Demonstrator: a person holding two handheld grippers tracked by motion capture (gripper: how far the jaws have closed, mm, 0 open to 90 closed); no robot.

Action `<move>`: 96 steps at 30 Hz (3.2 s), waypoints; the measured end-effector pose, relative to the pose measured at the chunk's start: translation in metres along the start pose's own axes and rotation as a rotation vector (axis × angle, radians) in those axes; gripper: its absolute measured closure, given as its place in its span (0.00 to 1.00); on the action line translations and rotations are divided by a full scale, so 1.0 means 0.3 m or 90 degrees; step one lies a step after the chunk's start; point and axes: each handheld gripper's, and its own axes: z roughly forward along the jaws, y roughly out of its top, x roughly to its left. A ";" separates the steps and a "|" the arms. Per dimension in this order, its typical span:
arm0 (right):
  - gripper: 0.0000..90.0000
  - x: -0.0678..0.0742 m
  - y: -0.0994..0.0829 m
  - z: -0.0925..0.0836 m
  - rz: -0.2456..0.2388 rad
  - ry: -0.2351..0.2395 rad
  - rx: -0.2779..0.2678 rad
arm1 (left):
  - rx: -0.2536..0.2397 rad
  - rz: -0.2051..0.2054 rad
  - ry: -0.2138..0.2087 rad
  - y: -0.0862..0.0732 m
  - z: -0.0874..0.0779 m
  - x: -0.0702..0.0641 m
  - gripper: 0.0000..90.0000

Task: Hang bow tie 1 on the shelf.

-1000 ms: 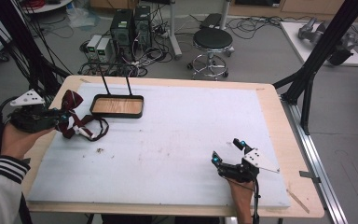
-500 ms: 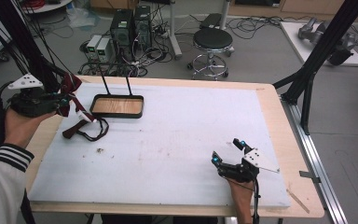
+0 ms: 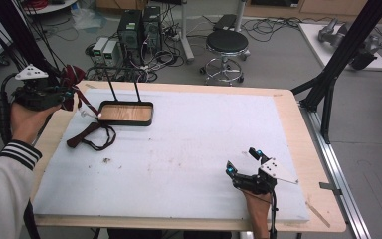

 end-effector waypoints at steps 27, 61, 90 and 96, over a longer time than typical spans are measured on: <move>0.03 0.002 0.000 0.000 0.001 -0.003 0.000 | 0.021 0.030 0.068 0.111 0.109 0.007 0.83; 0.03 0.006 -0.001 0.000 -0.004 -0.004 0.002 | 0.042 -0.026 0.098 0.026 0.220 0.044 0.83; 0.03 0.005 -0.001 0.000 -0.005 -0.003 0.001 | 0.057 -0.055 0.098 -0.087 0.238 0.020 0.24; 0.03 0.004 0.000 0.000 -0.001 -0.004 0.000 | -0.012 -0.034 0.053 -0.088 0.171 0.017 0.16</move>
